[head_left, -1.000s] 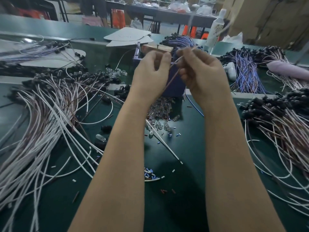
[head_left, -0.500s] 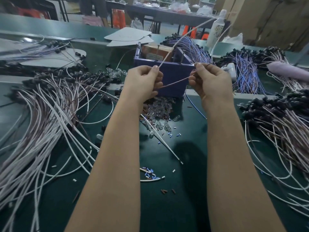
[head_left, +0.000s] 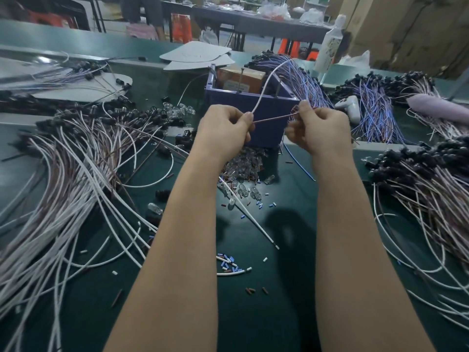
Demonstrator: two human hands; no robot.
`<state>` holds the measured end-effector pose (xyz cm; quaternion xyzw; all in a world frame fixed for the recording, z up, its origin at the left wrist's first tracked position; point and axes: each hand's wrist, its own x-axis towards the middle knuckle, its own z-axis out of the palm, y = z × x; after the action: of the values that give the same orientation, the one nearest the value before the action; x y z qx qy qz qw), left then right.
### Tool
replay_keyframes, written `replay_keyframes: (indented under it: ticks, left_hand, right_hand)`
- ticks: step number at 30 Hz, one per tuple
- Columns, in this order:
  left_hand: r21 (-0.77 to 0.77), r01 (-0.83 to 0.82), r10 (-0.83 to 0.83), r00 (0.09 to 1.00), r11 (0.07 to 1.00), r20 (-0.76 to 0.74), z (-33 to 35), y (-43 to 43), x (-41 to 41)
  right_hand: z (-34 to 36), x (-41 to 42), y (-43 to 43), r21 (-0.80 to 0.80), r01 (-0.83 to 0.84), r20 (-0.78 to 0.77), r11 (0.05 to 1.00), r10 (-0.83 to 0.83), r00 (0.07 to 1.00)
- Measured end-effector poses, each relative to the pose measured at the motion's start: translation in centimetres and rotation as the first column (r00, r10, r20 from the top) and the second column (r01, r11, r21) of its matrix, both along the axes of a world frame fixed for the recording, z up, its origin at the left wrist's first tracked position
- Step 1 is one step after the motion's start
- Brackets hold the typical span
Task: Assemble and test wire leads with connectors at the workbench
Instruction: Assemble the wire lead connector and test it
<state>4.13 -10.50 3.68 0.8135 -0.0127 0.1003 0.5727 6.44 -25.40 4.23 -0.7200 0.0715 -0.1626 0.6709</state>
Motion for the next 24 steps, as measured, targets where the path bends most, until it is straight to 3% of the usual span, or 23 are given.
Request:
replay_keyframes:
  ticks: [2, 3, 5, 8, 10, 13, 24]
  left_hand:
    - [0.110, -0.037, 0.034, 0.999, 0.993, 0.028, 0.2, 0.2, 0.0]
    - [0.165, -0.044, 0.039, 0.999, 0.985, 0.038, 0.3, 0.2, 0.0]
    - [0.258, -0.036, 0.023, 0.998, 0.966, 0.051, 0.7, 0.3, 0.0]
    - [0.328, 0.000, -0.023, 0.998, 0.945, 0.066, 1.4, 0.1, -0.3]
    - [0.329, -0.005, -0.021, 0.997, 0.944, 0.073, 1.5, 0.4, -0.4]
    - [0.298, -0.035, 0.009, 0.996, 0.954, 0.087, 1.5, 0.7, -0.6]
    - [0.187, -0.076, 0.081, 0.997, 0.979, -0.017, 0.8, 1.2, -0.3]
  right_hand:
    - [0.5, -0.2, -0.3, -0.449, 0.055, 0.018, 0.892, -0.052, 0.998]
    - [1.1, -0.4, -0.2, -0.569, 0.101, 0.104, 0.816, -0.050, 0.993]
    - [2.3, -1.2, 0.7, -0.659, 0.071, 0.231, 0.749, 0.111, 0.966]
    - [2.6, -1.4, 1.8, -0.818, -0.125, 0.112, 0.562, 0.368, 0.923]
    - [2.3, -1.5, 1.9, -0.844, -0.227, -0.016, 0.487, 0.401, 0.916]
    - [2.2, -1.5, 1.5, -0.819, -0.308, -0.100, 0.484, 0.408, 0.907]
    - [1.4, -1.6, 2.4, -0.790, -0.263, -0.065, 0.553, 0.351, 0.934]
